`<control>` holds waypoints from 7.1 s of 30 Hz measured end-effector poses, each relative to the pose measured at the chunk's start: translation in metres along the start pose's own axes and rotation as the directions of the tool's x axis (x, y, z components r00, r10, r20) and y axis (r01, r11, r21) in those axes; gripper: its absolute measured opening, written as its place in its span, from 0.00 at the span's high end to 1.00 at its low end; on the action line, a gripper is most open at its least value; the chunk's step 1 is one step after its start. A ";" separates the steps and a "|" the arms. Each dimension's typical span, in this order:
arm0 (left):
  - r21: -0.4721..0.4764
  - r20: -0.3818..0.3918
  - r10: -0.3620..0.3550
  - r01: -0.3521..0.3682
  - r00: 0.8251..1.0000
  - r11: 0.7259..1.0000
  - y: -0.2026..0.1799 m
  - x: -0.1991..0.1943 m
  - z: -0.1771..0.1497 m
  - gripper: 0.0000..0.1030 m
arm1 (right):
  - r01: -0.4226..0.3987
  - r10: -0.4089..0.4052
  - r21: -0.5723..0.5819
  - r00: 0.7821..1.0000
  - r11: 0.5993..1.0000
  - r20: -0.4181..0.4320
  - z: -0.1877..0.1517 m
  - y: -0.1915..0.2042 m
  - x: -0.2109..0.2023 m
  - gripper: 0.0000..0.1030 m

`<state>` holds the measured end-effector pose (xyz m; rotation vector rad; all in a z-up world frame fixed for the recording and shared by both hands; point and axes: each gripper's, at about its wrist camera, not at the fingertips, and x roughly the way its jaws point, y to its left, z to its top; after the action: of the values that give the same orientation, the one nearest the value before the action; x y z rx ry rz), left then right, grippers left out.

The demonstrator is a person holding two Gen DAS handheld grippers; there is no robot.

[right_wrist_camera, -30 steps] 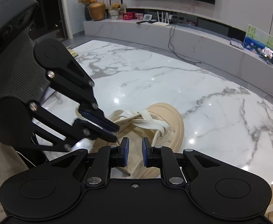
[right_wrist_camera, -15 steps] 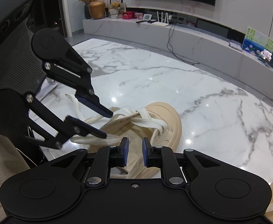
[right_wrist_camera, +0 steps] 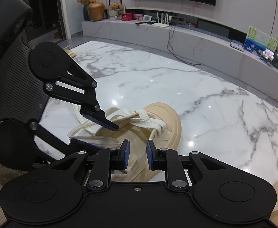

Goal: Lace up shoes with both hands

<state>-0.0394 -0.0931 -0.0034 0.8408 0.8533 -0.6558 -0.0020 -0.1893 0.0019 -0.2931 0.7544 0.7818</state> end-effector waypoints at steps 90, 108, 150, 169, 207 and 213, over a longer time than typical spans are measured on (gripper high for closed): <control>-0.015 0.039 -0.037 0.038 0.999 0.999 0.028 0.032 0.026 0.94 | 0.035 -0.051 -0.147 0.993 0.989 -0.108 0.002 -0.029 0.026 0.97; -0.012 0.038 -0.064 0.064 0.997 0.998 0.032 0.033 0.027 0.94 | -0.038 -0.051 -0.522 0.987 0.852 -0.154 0.005 -0.011 0.057 0.94; -0.188 0.057 0.019 -0.008 0.998 0.982 0.039 -0.029 -0.021 0.61 | 0.101 -0.251 -0.473 0.931 0.875 -0.265 -0.017 -0.045 0.012 0.99; -0.332 0.092 -0.024 0.054 0.995 0.942 0.040 -0.011 -0.022 0.68 | 0.365 -0.508 -0.390 0.773 0.846 -0.380 -0.073 -0.112 -0.086 0.99; -0.443 0.094 0.005 0.037 0.996 0.896 0.049 -0.021 -0.030 0.78 | 0.113 -0.290 -0.565 0.928 0.818 -0.234 0.007 -0.013 0.003 0.99; -0.441 0.081 0.009 0.028 0.997 0.897 0.051 -0.019 -0.029 0.71 | 0.056 -0.246 -0.625 0.944 0.779 -0.222 0.020 0.009 0.023 0.99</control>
<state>-0.0200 -0.0391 0.0203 0.3945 0.8887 -0.4724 0.0122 -0.1610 0.0005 -1.0736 0.7222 0.8214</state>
